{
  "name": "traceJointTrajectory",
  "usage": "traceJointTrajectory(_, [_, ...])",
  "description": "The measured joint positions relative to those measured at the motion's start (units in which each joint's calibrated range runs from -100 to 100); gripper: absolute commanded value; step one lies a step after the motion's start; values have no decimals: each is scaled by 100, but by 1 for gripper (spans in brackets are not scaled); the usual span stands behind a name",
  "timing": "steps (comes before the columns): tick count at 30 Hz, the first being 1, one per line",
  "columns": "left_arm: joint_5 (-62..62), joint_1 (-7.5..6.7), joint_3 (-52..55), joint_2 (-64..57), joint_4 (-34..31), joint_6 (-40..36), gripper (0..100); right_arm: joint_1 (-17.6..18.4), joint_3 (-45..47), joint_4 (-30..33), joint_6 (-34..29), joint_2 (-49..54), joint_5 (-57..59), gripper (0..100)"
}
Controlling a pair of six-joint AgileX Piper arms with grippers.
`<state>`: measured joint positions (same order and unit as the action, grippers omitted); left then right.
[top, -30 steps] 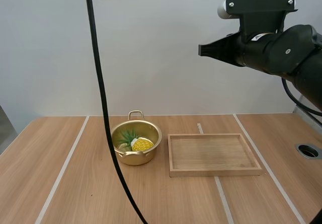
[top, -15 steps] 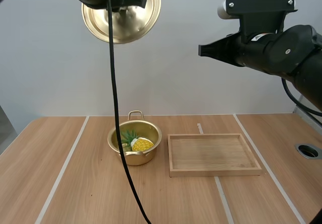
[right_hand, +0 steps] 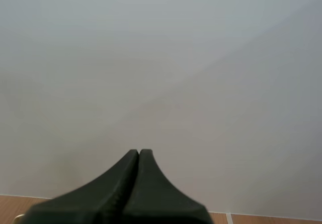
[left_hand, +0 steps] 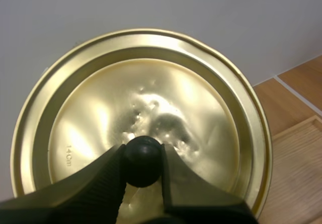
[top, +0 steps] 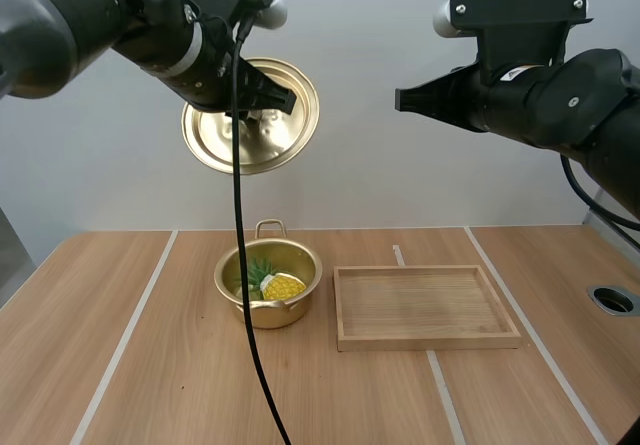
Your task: Open the pot, put the pineapple inside, and close it
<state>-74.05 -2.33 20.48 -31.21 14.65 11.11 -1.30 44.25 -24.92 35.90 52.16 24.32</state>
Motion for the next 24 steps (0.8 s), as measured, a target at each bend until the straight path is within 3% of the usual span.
traceJointTrajectory(16, [1562, 0, 1940, 13, 0, 398, 0, 0, 0, 0, 0, 0, 0, 0])
traceJointTrajectory(24, [1930, 0, 2366, 218, 0, 520, 0, 0, 0, 0, 0, 0, 0, 0])
